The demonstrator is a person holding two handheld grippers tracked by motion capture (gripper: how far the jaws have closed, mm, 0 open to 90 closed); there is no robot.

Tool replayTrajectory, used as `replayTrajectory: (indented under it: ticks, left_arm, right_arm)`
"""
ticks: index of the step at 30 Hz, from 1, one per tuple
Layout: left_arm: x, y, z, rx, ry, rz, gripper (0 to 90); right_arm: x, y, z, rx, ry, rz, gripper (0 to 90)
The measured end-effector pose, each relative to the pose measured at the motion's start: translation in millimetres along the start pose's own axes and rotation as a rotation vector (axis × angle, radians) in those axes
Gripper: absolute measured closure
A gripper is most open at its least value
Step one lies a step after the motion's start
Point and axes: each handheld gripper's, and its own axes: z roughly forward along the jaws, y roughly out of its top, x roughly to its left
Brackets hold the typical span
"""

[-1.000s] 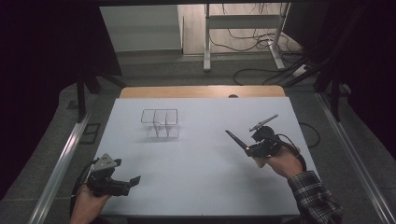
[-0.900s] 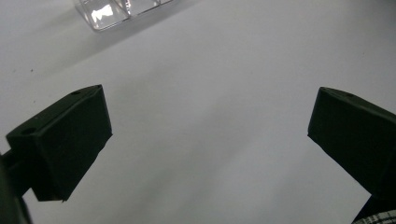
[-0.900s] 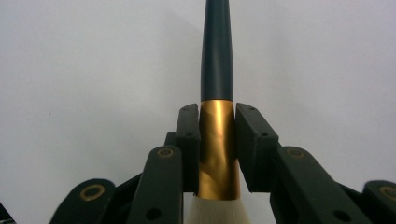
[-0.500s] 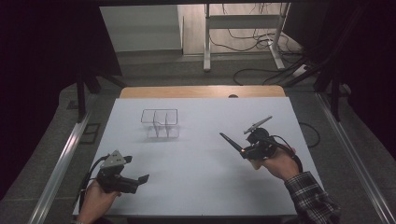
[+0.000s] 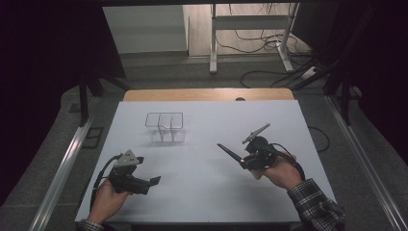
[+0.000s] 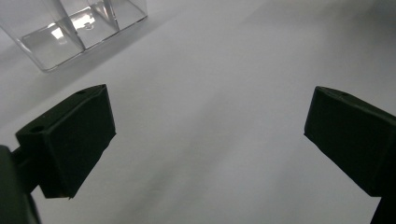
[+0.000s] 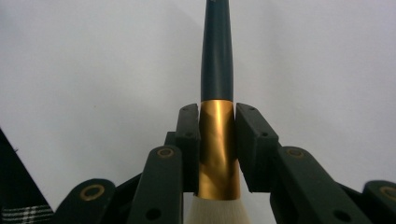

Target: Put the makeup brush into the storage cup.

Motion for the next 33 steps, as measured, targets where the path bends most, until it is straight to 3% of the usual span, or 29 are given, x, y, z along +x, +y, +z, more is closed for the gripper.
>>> replayTrajectory:
  ticks: [5,9,20,26,33]
  left_arm:
    - [0.2,8.2,5.0,0.048,-0.051,-0.032,2.2]
    - [-0.3,12.3,6.6,0.050,-0.070,-0.029,2.4]
    - [-6.7,23.7,13.8,0.028,-0.070,0.050,1.8]
    - [-12.4,31.5,20.3,0.038,-0.067,0.066,0.2]
    - [-19.8,41.0,27.5,0.048,-0.106,0.103,0.0]
  right_arm:
    - [7.9,3.4,1.9,0.003,0.018,-0.023,71.6]
    - [14.6,6.0,3.6,0.007,0.026,-0.041,71.5]
    - [27.1,12.1,6.6,0.015,0.046,-0.077,71.5]
    - [37.2,16.7,11.4,0.027,0.064,-0.110,71.5]
    - [48.1,21.6,14.9,0.033,0.093,-0.139,71.5]
